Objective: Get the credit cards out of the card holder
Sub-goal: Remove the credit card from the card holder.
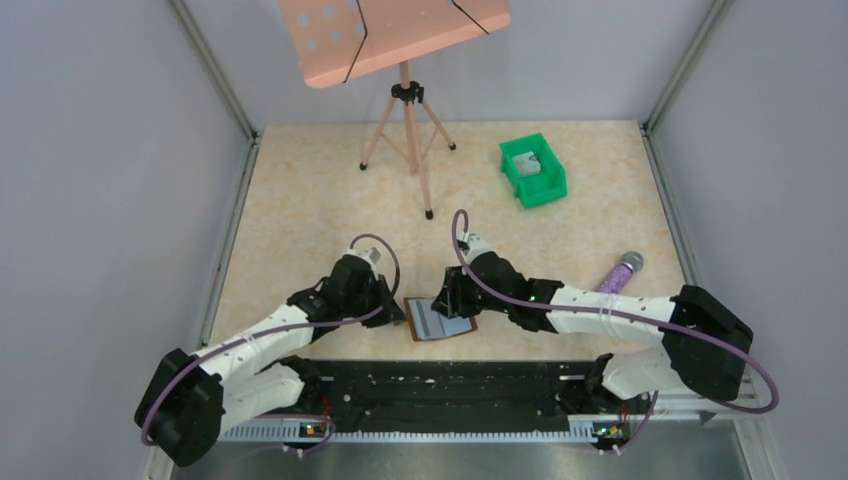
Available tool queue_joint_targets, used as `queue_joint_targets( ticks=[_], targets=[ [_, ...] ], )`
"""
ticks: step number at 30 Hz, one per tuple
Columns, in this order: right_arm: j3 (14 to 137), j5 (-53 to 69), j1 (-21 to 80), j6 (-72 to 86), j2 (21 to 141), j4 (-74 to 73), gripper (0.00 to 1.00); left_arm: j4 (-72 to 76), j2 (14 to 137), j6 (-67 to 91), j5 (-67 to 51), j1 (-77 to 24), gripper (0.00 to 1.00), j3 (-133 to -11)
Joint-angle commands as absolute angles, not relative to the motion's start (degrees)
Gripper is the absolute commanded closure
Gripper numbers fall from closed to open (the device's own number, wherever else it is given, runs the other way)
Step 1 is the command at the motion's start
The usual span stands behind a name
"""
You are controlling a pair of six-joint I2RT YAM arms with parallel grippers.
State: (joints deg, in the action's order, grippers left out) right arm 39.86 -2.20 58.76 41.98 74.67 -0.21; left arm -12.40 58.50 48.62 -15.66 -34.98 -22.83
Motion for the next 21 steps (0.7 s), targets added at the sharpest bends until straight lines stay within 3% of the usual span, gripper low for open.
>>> queue_joint_targets(
  ticks=[1, 10, 21],
  targets=[
    [34.2, 5.4, 55.7, 43.0, 76.2, 10.5, 0.58, -21.4, 55.5, 49.3, -11.2, -34.5, 0.80, -29.0],
    [30.5, 9.4, 54.5, 44.9, 76.7, 15.9, 0.60, -19.8, 50.0, 52.5, -13.9, -34.5, 0.68, -30.4],
    [32.1, 11.6, 55.0, 47.0, 83.5, 21.7, 0.63, -21.7, 54.0, 52.2, -10.5, -34.5, 0.67, -29.0]
  ],
)
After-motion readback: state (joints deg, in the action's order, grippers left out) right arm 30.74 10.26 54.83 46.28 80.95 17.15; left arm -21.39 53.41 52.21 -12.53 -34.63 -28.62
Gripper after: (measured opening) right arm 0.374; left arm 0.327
